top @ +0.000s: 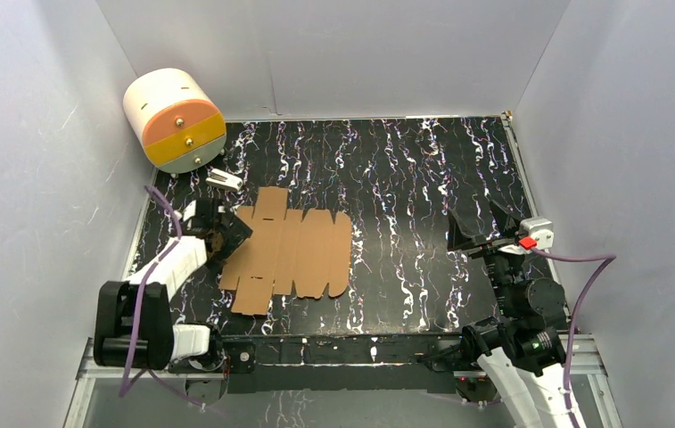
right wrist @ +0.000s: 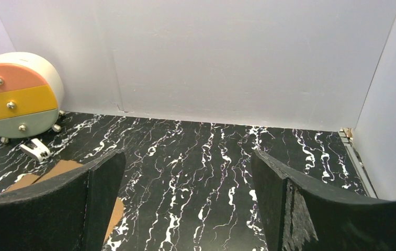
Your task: Fold the paper box
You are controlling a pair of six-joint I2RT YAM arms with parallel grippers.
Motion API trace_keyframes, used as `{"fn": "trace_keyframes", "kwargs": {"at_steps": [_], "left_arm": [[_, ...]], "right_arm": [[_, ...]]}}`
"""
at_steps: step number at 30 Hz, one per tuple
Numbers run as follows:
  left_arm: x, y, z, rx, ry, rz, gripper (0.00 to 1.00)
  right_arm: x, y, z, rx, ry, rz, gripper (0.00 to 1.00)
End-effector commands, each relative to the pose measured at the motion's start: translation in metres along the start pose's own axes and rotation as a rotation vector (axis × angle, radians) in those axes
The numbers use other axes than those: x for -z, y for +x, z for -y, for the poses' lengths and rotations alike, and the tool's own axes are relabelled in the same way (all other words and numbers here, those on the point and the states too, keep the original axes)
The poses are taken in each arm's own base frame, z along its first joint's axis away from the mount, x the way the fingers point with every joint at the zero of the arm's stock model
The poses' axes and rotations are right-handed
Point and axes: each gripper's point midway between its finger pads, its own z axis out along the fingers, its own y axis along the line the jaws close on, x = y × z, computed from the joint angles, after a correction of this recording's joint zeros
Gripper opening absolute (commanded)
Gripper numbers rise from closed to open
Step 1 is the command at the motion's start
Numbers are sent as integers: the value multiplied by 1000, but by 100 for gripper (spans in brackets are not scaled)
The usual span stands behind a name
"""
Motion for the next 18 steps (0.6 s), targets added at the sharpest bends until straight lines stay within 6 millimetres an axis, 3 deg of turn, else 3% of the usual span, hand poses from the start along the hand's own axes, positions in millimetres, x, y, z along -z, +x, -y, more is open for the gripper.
{"fn": "trace_keyframes", "kwargs": {"at_steps": [1,13,18], "left_arm": [[-7,23,41,-96,86,-65,96],[-49,48,170,-411,231,-88,96],[-38,33,197,-421,271,-43,96]], "right_arm": [[1,-16,3,-16,18,69,99],[-1,-13,1,-15,13,52,99],[-5,-7,0,-9,9,24,99]]}}
